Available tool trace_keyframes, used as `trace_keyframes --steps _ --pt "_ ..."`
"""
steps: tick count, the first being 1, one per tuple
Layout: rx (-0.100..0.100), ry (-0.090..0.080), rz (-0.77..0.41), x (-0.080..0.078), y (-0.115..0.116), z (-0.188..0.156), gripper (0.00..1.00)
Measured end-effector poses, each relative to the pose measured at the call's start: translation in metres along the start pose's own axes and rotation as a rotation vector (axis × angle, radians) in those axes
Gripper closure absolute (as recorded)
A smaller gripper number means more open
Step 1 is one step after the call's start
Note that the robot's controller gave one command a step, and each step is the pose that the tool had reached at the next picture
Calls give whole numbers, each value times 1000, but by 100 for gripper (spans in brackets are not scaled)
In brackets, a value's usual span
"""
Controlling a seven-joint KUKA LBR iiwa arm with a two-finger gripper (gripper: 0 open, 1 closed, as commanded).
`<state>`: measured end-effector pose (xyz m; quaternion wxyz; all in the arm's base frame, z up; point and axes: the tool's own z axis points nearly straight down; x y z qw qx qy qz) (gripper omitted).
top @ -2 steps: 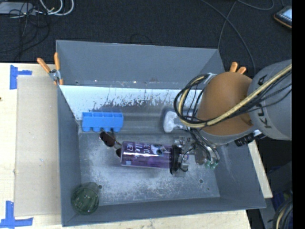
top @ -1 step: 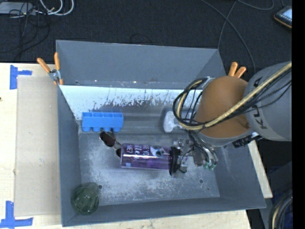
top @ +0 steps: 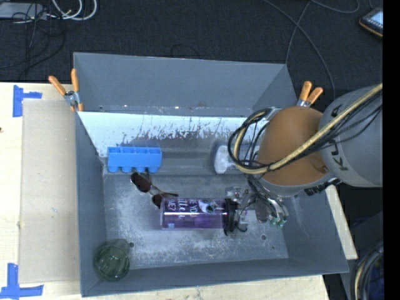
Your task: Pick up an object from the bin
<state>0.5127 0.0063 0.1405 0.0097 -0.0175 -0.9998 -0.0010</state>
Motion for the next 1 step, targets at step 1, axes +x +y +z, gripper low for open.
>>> trace_keyframes --steps 1 --pt "0 -5 -187 -2 -7 -10 100"
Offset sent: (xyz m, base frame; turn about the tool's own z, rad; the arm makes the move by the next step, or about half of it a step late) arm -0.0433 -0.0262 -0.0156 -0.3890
